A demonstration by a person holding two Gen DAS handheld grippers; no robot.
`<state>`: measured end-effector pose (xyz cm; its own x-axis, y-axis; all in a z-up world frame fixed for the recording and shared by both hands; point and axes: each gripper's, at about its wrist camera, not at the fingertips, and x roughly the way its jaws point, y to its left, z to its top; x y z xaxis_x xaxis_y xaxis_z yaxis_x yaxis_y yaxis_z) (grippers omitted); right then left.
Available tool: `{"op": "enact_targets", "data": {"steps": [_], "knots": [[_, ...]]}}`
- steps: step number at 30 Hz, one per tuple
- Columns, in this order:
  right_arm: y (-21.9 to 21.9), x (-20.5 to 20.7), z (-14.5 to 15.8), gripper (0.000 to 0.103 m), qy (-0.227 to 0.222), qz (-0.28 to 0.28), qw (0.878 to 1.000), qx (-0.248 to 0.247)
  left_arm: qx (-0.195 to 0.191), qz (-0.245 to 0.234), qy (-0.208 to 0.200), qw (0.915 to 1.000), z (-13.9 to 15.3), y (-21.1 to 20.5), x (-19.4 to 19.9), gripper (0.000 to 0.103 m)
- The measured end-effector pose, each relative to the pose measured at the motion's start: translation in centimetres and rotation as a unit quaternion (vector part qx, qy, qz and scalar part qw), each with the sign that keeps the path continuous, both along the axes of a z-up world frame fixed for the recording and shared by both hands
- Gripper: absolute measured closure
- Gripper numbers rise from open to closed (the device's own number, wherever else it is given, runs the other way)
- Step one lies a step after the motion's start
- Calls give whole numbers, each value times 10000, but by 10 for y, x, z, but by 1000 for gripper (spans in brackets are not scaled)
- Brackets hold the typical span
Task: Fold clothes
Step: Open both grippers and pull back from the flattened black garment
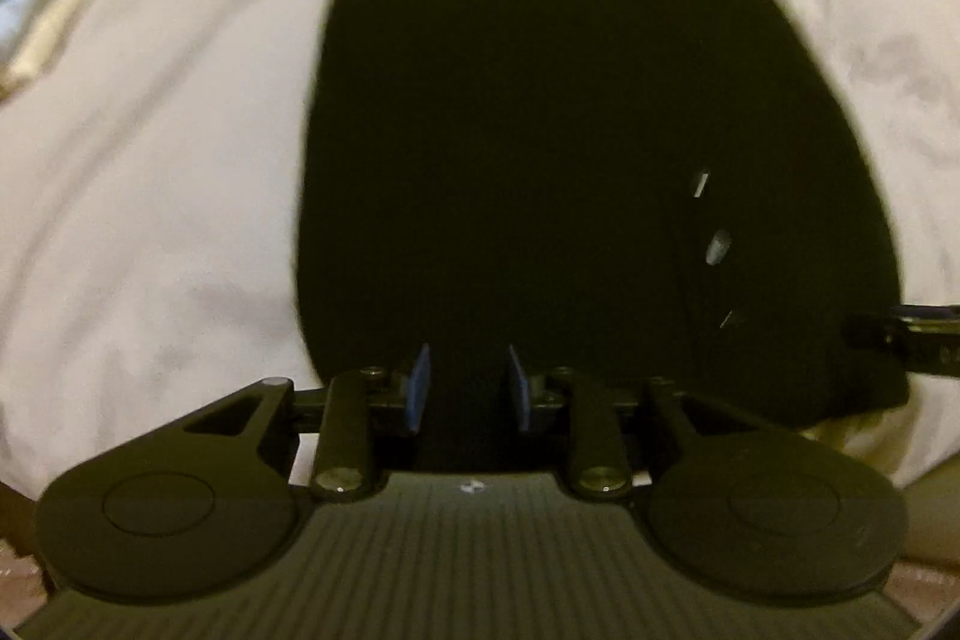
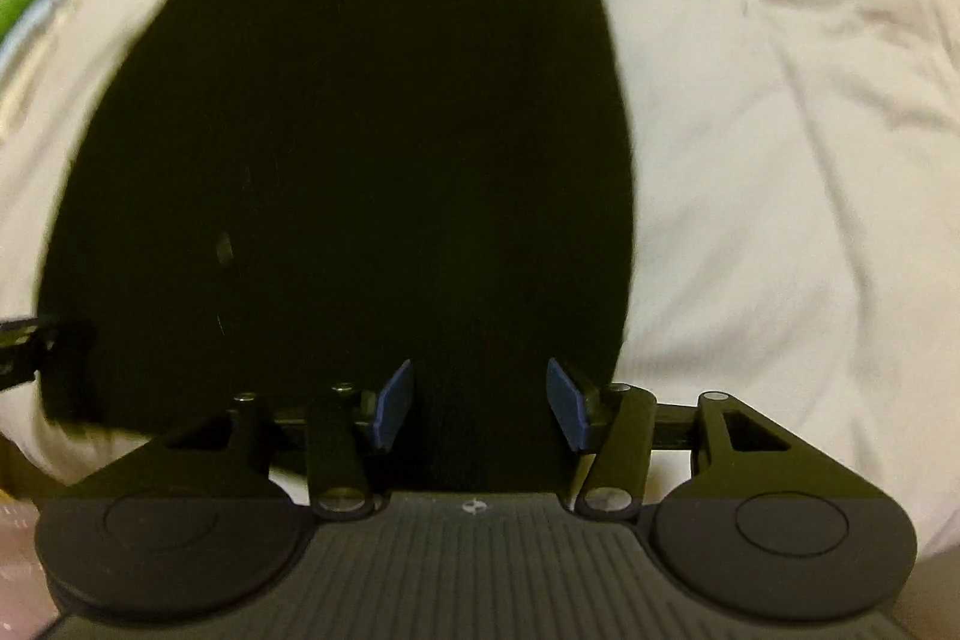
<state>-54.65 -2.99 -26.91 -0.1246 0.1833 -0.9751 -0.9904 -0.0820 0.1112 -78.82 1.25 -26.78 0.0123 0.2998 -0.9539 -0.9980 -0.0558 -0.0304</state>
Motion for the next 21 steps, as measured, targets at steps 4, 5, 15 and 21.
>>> {"op": "enact_targets", "data": {"steps": [4, 5, 15, 21], "knots": [[-9, 3, 12, 35, -144, -344, 9987, -361, -303, -216, -31, 9993, 3, -5, -6, 79], [-11, 4, 16, 35, -161, -456, 9977, -476, -400, -260, -62, 9988, 9, -6, -8, 79], [2, 9, 126, 12, 198, -843, 9950, 500, 15, -235, 135, 9996, 115, 10, -29, 54], [-3, 14, 173, 4, 224, -701, 9920, 1028, 711, -225, 246, 9969, 179, -8, -27, 39]]}}
